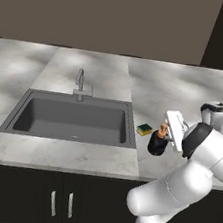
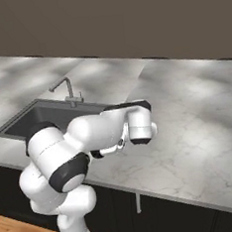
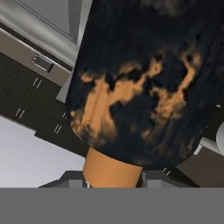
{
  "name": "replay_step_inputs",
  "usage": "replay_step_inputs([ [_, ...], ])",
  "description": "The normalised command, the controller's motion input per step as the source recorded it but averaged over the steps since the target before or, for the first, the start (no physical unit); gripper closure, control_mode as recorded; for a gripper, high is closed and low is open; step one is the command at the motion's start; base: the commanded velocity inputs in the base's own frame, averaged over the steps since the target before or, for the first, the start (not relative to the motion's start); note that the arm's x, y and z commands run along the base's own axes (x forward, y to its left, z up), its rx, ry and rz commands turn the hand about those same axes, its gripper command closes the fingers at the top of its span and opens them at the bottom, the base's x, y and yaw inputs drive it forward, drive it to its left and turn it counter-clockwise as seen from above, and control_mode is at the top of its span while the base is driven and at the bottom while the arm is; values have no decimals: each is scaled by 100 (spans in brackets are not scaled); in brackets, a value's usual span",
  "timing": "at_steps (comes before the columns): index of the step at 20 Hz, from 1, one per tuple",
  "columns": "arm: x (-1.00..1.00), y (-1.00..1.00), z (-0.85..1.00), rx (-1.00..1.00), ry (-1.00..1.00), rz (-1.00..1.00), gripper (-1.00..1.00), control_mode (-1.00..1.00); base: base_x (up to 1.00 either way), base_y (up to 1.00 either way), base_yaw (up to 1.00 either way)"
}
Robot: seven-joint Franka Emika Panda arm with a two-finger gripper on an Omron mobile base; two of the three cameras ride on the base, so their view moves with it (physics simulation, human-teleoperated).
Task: Restock the sink supplies by placing the sponge and soap dispenser on the counter and next to the sink. Make sure the soap dispenser is upright.
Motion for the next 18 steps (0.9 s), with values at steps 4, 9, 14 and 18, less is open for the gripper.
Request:
replay_step_inputs([
  [4, 14, 0, -13, 0, 0, 1, 100, -100, 0, 0, 0],
  [9, 10, 0, -9, 0, 0, 1, 100, -100, 0, 0, 0],
  [14, 9, 0, -17, 0, 0, 1, 100, -100, 0, 0, 0],
  [18, 18, -2, -21, 0, 0, 1, 100, -100, 0, 0, 0],
])
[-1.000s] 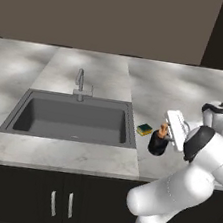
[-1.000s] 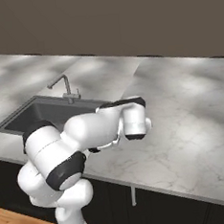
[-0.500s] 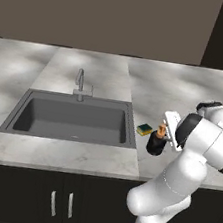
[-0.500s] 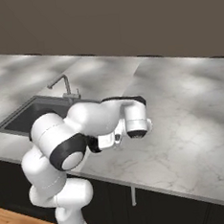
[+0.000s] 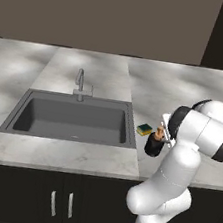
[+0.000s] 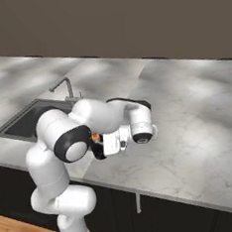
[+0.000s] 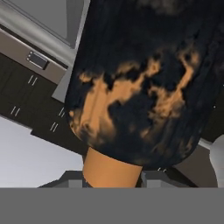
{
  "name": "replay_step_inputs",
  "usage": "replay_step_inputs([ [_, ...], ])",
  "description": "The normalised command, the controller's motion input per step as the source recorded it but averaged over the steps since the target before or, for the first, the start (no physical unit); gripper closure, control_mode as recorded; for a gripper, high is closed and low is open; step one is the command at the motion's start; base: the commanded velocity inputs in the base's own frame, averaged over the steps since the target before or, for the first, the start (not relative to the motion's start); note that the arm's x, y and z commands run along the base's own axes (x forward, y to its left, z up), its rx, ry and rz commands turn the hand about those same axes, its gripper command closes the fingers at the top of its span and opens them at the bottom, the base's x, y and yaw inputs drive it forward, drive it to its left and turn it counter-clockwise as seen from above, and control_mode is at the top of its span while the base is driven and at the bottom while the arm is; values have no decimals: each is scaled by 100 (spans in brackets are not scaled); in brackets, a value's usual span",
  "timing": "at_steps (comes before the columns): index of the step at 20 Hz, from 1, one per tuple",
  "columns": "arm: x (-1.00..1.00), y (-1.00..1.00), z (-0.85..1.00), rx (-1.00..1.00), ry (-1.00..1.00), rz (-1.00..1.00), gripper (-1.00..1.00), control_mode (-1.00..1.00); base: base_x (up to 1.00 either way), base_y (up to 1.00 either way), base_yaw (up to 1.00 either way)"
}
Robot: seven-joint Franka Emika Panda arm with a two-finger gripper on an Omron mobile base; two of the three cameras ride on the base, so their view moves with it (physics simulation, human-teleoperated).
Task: Restock the sink supplies by placing the sponge and soap dispenser on the counter and next to the sink. Make sure the soap dispenser is upright.
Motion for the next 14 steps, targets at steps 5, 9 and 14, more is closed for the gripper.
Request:
replay_step_inputs([
  [5, 37, -14, -25, 0, 0, 3, 100, -100, 0, 0, 0],
  [9, 43, -24, -34, 0, 0, 7, 100, -100, 0, 0, 0],
  [14, 45, -17, -44, 0, 0, 8, 100, -100, 0, 0, 0],
])
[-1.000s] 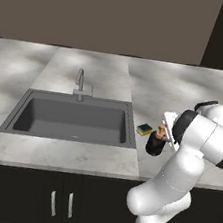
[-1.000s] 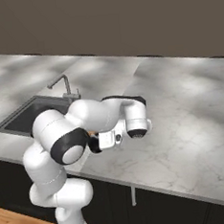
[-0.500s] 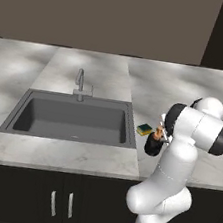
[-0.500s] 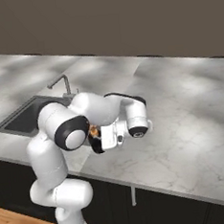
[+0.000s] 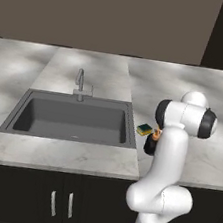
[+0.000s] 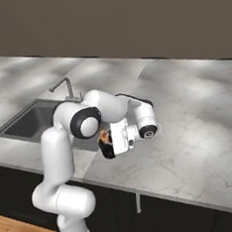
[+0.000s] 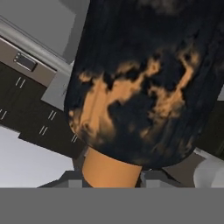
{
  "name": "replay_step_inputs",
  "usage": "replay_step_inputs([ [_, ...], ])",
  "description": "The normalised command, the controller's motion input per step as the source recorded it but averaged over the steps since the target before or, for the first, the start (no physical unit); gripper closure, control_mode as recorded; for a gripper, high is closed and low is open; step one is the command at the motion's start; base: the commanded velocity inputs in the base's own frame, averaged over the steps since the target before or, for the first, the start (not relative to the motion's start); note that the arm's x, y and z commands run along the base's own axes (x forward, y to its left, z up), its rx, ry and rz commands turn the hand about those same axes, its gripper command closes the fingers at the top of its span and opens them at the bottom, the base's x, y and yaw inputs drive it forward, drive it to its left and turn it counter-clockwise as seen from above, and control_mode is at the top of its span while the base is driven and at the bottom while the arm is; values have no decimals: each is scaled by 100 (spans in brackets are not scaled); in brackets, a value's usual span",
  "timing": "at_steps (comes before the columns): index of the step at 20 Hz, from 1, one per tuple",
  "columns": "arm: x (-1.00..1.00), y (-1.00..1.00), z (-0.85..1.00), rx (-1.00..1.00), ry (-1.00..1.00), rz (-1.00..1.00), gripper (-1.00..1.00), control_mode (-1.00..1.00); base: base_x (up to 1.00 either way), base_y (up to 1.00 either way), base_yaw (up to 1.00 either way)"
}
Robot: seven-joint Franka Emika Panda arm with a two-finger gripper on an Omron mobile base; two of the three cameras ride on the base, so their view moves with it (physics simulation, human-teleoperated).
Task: Restock the sink supplies by placing the sponge and soap dispenser on the counter and next to the sink. Make sure the soap dispenser is upright.
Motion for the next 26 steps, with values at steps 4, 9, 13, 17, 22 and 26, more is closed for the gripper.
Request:
replay_step_inputs([
  [4, 46, -2, -42, 0, 0, 5, 100, -100, 0, 0, 0],
  [9, 39, 0, -41, 0, 1, 5, 100, -100, 0, 0, 0],
  [13, 0, 3, -39, 0, 0, 3, 100, -100, 0, 0, 0],
  [17, -3, 8, -18, 0, -1, 0, -100, -100, 0, 0, 0],
  [22, 0, 0, 0, 0, -3, 0, -100, -100, 0, 0, 0],
  [26, 0, 0, 0, 0, -5, 0, -100, -100, 0, 0, 0],
])
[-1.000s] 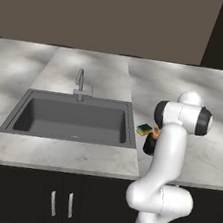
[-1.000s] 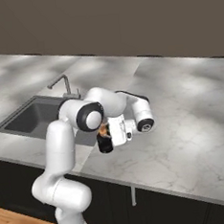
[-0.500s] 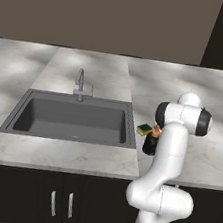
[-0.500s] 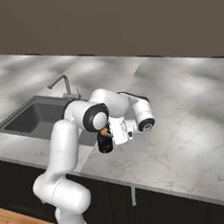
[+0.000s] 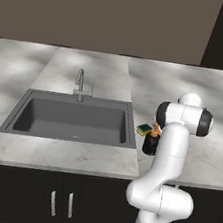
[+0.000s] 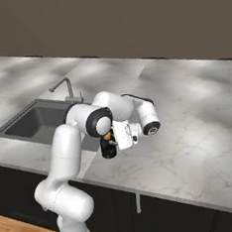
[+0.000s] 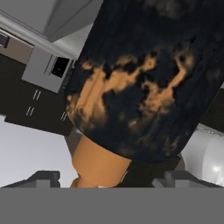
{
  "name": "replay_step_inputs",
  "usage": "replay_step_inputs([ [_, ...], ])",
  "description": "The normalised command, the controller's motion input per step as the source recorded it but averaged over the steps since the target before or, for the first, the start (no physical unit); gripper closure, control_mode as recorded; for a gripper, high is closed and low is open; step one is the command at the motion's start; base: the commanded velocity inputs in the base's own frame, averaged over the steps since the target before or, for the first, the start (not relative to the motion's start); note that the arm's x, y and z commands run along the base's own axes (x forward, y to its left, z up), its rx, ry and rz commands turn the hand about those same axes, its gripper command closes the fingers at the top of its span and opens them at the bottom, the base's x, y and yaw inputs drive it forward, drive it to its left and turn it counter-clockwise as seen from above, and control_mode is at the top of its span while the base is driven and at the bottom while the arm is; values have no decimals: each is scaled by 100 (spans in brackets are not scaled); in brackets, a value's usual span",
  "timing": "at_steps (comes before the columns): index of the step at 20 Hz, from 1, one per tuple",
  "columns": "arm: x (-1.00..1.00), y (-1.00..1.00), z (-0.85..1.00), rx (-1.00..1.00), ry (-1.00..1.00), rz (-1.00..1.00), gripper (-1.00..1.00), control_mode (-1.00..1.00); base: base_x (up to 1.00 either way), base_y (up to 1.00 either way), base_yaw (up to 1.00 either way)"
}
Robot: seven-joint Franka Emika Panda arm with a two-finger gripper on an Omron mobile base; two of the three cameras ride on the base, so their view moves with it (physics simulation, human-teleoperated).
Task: Restock the sink supplies by placing the sponge and soap dispenser on the counter and next to the sink. Make sure the soap dispenser is upright.
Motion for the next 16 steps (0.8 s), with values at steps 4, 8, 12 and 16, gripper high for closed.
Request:
replay_step_inputs([
  [4, 0, 0, 0, 0, -2, 0, -100, -100, 0, 0, 0],
  [8, 0, 0, 15, 0, 0, 0, -100, -100, 0, 0, 0],
  [12, 0, 0, 27, 0, 0, 0, -100, -100, 0, 0, 0],
  [16, 0, 0, 29, 0, 0, 0, -100, -100, 0, 0, 0],
])
